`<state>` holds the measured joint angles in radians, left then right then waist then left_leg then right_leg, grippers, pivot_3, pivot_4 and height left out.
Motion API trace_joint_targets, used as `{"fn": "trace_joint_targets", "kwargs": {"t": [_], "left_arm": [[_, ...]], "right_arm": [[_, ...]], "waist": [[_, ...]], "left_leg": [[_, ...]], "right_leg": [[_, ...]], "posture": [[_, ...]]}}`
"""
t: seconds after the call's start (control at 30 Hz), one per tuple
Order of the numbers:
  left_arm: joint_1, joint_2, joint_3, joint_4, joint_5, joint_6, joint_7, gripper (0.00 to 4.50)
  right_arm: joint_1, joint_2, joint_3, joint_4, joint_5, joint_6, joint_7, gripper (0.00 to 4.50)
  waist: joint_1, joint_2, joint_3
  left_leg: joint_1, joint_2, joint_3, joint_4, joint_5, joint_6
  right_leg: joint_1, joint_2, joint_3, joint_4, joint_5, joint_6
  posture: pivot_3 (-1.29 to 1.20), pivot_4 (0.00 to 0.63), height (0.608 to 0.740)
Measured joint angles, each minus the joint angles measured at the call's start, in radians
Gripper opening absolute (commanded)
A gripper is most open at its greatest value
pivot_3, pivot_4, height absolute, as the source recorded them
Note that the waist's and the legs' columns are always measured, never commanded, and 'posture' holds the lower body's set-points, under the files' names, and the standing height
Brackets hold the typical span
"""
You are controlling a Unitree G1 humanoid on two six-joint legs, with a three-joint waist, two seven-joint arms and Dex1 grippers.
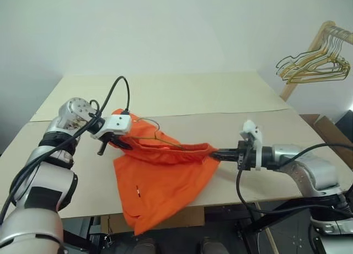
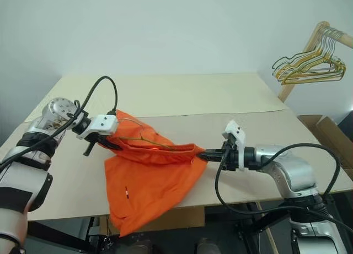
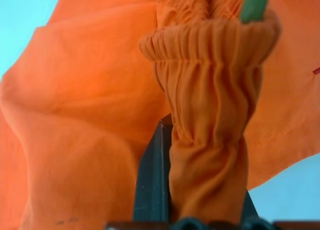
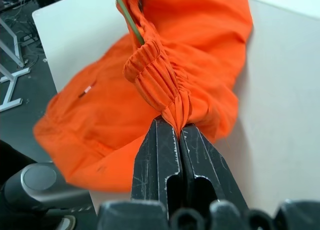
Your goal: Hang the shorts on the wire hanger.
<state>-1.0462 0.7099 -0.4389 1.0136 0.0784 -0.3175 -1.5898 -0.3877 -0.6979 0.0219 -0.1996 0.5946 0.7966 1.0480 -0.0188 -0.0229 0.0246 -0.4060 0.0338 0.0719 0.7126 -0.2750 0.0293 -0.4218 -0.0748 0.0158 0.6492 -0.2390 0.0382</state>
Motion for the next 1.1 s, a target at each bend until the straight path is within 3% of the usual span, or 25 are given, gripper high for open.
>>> {"fn": "trace_joint_targets", "kwargs": {"t": [0.17, 0.27, 0.63, 0.87, 1.0, 1.1], "left_arm": [[-0.004, -0.039, 0.029, 0.009, 0.004, 0.026, 0.008, 0.02], [-0.024, -0.058, 0.054, 0.016, 0.003, 0.055, 0.015, 0.02], [-0.04, -0.059, 0.087, 0.017, 0.014, 0.074, -0.002, 0.02], [-0.033, -0.048, 0.097, 0.014, 0.02, 0.074, -0.015, 0.02], [-0.025, -0.049, 0.101, -0.003, 0.023, 0.074, -0.018, 0.02], [-0.008, -0.048, 0.103, -0.011, 0.025, 0.076, -0.021, 0.02]], "right_arm": [[-0.01, -0.018, 0.009, -0.032, -0.009, -0.001, -0.011, 0.06], [-0.014, -0.029, 0.037, -0.029, -0.052, -0.01, -0.025, 0.69], [0.006, -0.088, 0.025, -0.028, -0.061, -0.032, -0.004, 4.44], [-0.069, -0.152, -0.09, -0.024, -0.018, -0.065, 0.053, 4.48], [-0.2, -0.089, -0.073, -0.032, 0.009, -0.047, 0.016, 4.48], [-0.31, 0.021, 0.038, -0.033, -0.019, -0.015, -0.049, 4.48]], "waist": [[-0.001, 0.0, 0.0], [-0.003, 0.0, 0.0], [-0.011, 0.0, 0.0], [-0.015, 0.0, 0.0], [-0.024, 0.0, 0.0], [-0.031, 0.0, 0.0]], "left_leg": [[0.0, 0.0, 0.0, 0.0, 0.0, 0.0], [0.0, 0.0, 0.0, 0.0, 0.0, 0.0], [0.0, 0.0, 0.0, 0.0, 0.0, 0.0], [0.001, 0.0, -0.001, 0.0, 0.0, 0.0], [0.001, 0.001, -0.002, 0.0, 0.0, 0.0], [0.001, 0.001, -0.003, 0.0, 0.0, 0.0]], "right_leg": [[0.0, 0.0, 0.0, 0.0, 0.0, 0.0], [0.0, 0.0, 0.0, 0.0, 0.0, 0.0], [0.0, 0.0, 0.0, 0.0, 0.0, 0.0], [0.0, 0.0, 0.0, 0.0, 0.0, 0.0], [0.0, 0.001, 0.0, 0.0, 0.0, 0.0], [-0.002, 0.001, 0.001, 0.003, 0.0, 0.0]], "posture": [[-0.07, 0.0, 0.74], [-0.07, 0.0, 0.74], [-0.05, 0.0, 0.74], [-0.04, 0.0, 0.74], [-0.05, 0.0, 0.74], [-0.05, 0.0, 0.74]]}}
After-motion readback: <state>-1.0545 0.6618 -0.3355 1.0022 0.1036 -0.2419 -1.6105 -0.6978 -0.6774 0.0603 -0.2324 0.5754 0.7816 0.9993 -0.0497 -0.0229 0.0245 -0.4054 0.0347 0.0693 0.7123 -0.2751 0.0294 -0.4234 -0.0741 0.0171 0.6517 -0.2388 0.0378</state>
